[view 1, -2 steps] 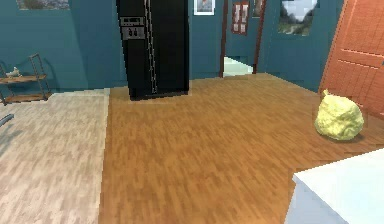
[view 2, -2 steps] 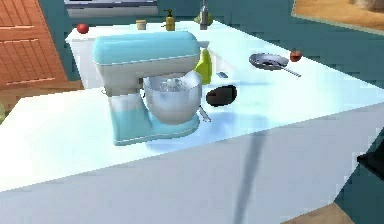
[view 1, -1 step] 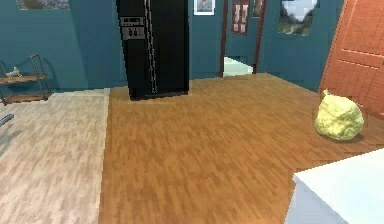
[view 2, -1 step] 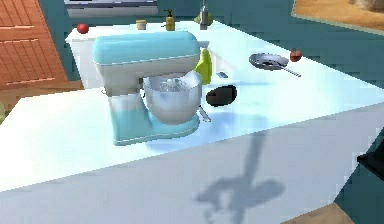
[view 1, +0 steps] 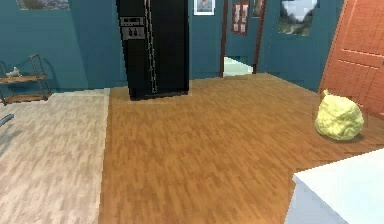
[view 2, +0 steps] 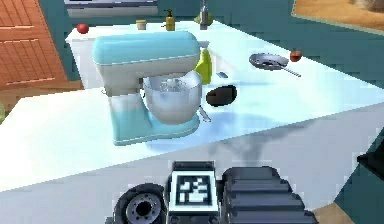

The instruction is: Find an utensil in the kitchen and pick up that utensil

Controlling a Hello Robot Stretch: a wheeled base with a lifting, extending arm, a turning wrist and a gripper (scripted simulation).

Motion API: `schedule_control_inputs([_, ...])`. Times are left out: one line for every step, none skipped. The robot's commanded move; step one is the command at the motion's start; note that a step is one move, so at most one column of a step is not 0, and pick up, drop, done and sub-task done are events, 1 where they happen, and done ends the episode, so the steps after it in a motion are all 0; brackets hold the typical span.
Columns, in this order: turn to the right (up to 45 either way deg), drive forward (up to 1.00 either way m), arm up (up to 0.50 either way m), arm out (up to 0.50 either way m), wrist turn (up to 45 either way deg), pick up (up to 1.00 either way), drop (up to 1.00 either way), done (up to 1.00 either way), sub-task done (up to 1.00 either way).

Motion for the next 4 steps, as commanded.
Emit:
schedule_control_inputs([0.0, 0.0, 0.0, 0.34, 0.0, 0.0, 0.0, 0.0, 0.0])
schedule_control_inputs([0.0, 0.0, 0.0, 0.0, 45.0, 0.0, 0.0, 0.0, 0.0])
schedule_control_inputs([0.0, 0.0, 0.0, 0.0, 45.0, 0.0, 0.0, 0.0, 0.0])
schedule_control_inputs([0.0, 0.0, 0.0, 0.0, 36.0, 0.0, 0.0, 0.0, 0.0])
